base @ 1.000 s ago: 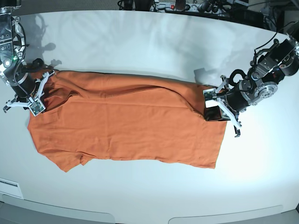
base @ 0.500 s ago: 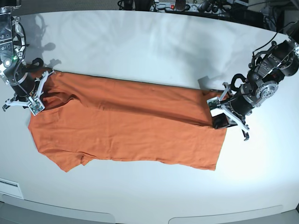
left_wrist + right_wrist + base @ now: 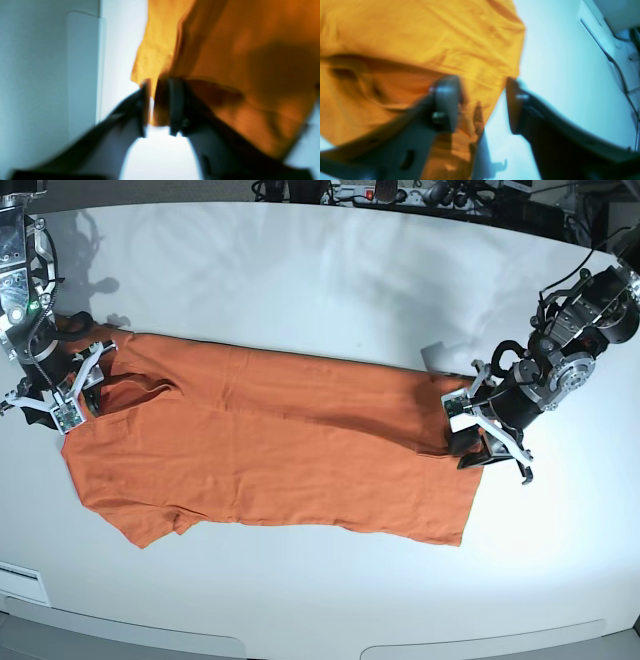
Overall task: Fold the T-shirt properly
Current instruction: 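Lift the shoulder corners and lay the shirt back down flat, then regrasp the shoulder edge with both grippers and drag it smooth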
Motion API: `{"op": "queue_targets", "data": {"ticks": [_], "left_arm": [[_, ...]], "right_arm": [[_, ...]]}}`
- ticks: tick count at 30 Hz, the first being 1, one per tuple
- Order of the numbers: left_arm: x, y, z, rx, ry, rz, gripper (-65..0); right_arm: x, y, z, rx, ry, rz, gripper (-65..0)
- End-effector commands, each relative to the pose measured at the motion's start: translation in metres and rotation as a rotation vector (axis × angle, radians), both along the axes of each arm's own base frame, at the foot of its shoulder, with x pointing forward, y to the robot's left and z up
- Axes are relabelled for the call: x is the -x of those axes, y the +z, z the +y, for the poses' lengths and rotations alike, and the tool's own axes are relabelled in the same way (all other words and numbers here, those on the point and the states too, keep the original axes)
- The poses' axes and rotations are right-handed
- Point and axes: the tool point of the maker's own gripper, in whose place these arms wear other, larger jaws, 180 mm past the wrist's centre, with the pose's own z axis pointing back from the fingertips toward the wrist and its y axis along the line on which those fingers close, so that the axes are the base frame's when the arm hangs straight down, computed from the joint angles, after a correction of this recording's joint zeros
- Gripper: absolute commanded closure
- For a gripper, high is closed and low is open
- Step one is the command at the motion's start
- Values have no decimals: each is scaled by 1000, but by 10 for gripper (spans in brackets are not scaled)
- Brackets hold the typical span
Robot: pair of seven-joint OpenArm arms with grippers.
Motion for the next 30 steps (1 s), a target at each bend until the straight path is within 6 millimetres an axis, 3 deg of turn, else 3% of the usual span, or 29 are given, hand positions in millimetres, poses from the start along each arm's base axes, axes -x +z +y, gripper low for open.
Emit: {"op": "queue_targets", "data": {"ticks": [1, 5, 6, 8, 9, 10, 13, 17, 20, 25, 30], "left_arm": [[-10, 20, 3, 15, 10, -69, -238], [-19, 39, 11, 80, 88, -177, -232], [-22, 44, 14, 103, 113, -198, -199], [-25, 50, 20, 140, 163, -223, -22], [-26, 51, 24, 153, 194, -224, 0], [-27, 50, 26, 165, 209, -216, 0], [-26, 48, 23, 177, 206, -200, 0], [-25, 42, 8, 197, 178, -165, 0], [-18, 23, -9, 205, 135, -56, 0], [-4, -11, -33, 188, 63, 129, 0], [-9, -40, -29, 167, 127, 263, 0]], "right_arm": [[-8, 16, -5, 15, -7, -55, -360], [-13, 25, -16, 8, -78, -117, -354], [-13, 28, -18, 6, -97, -129, -318], [-12, 27, -26, 10, -143, -123, -140], [-10, 24, -30, 14, -171, -108, -26], [-7, 21, -34, 20, -193, -86, 0], [-1, 12, -35, 32, -194, -24, 0], [5, -3, -9, -4, -45, 69, 0], [12, -12, 9, -66, 29, 133, 0], [16, -19, 16, -93, 19, 150, 0], [22, -38, 21, -138, 17, 201, 0]]}}
